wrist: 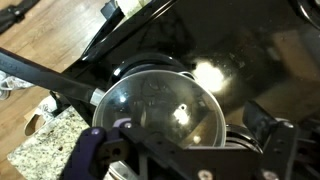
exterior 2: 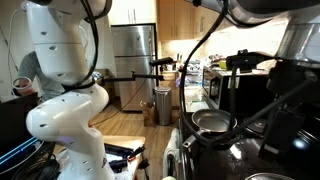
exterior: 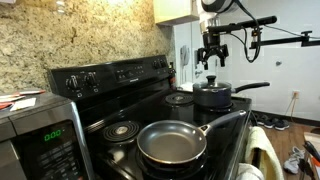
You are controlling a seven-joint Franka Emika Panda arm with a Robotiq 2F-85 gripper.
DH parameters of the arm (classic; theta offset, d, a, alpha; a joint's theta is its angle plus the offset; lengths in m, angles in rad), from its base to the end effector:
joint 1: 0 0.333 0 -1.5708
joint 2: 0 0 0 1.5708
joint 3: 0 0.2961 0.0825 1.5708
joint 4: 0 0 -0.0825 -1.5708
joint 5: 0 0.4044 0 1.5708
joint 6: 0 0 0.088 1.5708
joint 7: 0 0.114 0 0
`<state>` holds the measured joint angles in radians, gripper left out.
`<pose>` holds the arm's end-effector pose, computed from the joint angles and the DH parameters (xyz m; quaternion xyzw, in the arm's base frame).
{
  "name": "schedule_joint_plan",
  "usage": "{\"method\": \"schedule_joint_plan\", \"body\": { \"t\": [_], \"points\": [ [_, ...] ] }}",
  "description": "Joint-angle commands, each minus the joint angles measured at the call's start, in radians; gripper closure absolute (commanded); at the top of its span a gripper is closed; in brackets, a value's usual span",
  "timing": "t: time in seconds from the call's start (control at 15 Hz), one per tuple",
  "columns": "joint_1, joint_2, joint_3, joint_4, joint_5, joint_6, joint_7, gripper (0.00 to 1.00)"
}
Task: Remove the wooden spatula from the pan, put it on the countertop, and then remove the lid from the pot and put it on the pan
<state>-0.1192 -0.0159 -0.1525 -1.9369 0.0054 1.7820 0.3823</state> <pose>0.5369 -0.1493 0.4439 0.9445 -0.3210 -0.0696 0.0000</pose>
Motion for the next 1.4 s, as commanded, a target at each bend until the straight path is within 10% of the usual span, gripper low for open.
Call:
{"method": "schedule_joint_plan", "body": {
  "t": [0.0, 1.33],
  "points": [
    [-0.048, 0.099, -0.036, 0.125, 0.064, -0.062, -0.067, 0.00],
    [-0.076, 0.167, -0.049, 0.074, 0.021, 0.065, -0.371, 0.00]
  ]
}}
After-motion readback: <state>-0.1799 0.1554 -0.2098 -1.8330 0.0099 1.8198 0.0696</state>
